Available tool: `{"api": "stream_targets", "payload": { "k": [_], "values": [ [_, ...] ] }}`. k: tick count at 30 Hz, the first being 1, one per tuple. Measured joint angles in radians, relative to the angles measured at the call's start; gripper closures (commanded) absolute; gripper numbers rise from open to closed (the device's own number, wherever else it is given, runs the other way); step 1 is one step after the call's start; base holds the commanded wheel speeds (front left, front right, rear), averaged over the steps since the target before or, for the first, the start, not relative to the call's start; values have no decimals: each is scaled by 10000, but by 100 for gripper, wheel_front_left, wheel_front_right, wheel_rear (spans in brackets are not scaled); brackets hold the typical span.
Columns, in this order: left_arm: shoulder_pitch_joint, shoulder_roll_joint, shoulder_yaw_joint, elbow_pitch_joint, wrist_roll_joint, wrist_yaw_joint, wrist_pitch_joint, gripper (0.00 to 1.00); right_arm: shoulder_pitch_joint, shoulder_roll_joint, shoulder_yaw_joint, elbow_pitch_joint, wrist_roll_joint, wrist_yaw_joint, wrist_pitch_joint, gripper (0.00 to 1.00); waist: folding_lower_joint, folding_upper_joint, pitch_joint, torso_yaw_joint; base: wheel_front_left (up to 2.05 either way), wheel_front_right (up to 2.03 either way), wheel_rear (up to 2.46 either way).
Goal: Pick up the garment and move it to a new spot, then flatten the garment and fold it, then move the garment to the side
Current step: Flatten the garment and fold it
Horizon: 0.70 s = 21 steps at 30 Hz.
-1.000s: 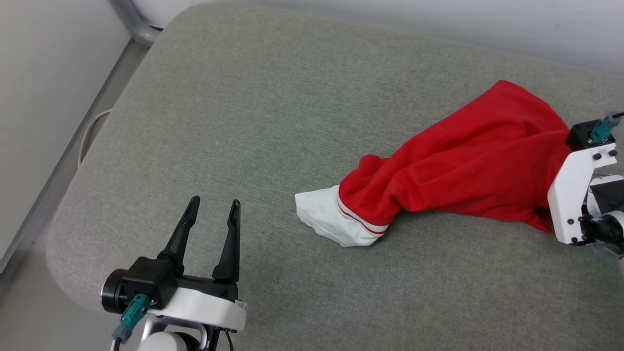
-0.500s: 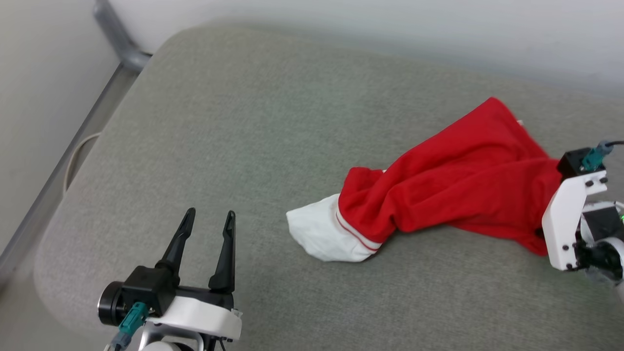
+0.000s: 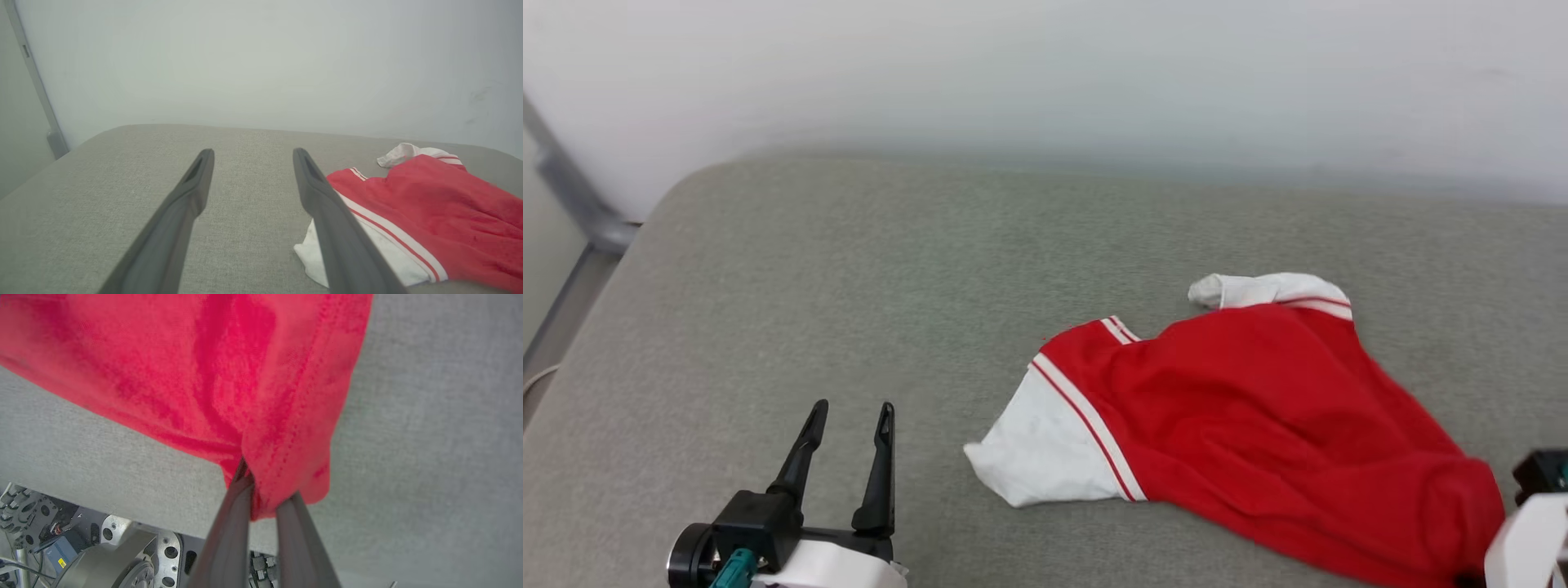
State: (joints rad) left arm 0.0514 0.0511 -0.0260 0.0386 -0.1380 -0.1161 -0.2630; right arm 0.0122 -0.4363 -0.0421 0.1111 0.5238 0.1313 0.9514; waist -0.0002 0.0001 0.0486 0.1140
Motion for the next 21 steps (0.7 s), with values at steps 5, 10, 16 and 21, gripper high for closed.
{"api": "stream_targets", "payload": {
  "k": [5,10,16,21],
  "values": [
    [2,0,-21,35,31,-31,0,0,1443,903,-570,-882,-196,0,230,100,0,0,-111,-394,0,0,0],
    [1,-2,-92,73,19,-31,0,0,2068,1350,-635,-1302,-589,0,299,61,0,0,-103,-551,0,0,0],
    [-50,-2,-102,117,19,-31,0,0,1596,1239,-382,-1687,-721,0,339,0,1,0,-41,-553,0,0,0],
    [-216,0,-136,69,21,-35,0,0,271,510,67,-2518,-267,0,1216,0,1,0,203,-446,0,0,0]
  ]
}}
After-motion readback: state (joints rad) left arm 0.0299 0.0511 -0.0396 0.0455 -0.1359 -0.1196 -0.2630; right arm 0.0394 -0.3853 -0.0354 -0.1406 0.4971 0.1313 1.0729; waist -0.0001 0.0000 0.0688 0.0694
